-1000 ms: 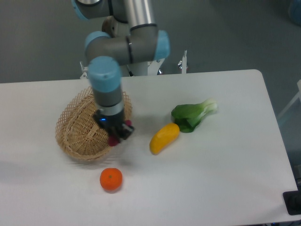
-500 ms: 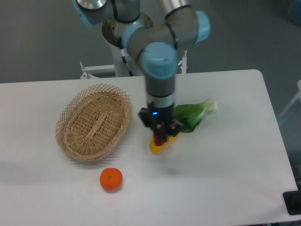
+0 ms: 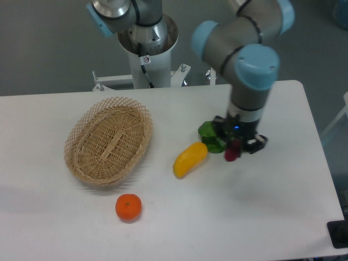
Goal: Pick up the sweet potato from the basket
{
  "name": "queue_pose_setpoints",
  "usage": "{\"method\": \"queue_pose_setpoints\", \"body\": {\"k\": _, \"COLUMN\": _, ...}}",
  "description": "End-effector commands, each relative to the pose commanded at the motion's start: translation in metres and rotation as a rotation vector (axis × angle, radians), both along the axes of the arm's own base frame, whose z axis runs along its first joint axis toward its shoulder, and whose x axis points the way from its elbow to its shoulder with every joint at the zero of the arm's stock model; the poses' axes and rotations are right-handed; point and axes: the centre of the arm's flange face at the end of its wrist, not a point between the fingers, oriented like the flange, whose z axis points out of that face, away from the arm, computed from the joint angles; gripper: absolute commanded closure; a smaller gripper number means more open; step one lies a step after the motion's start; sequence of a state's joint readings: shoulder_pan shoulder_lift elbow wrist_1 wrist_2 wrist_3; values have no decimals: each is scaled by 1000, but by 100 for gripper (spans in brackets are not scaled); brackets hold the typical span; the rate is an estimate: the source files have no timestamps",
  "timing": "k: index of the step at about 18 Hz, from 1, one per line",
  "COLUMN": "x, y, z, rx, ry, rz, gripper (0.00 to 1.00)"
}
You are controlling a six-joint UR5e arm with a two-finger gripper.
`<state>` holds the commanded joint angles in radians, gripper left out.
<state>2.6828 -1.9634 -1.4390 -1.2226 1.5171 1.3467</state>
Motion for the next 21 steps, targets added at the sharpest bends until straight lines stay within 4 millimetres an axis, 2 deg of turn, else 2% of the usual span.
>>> {"method": "queue_pose_setpoints", "body": {"k": 4, "x": -37, "y": -15, "z": -2, "rx": 2, "ry": 20, "rz": -45, "gripper": 95}}
{"method": "queue_pose_setpoints", "body": {"k": 9, "x": -68, "y": -26, "z": -19, "rx": -9, "ry": 18, "rz": -82, "gripper": 94}}
{"method": "queue_pose_setpoints", "body": {"k": 13, "x": -81, "y": -33, "z": -22, "rx": -17, "ry": 22, "rz": -112, "gripper": 93}}
{"method": "queue_pose_setpoints", "body": {"k": 21, "x": -84, "y": -35, "z": -28, "rx": -42, "ry": 30, "rz": -111, "gripper": 93}}
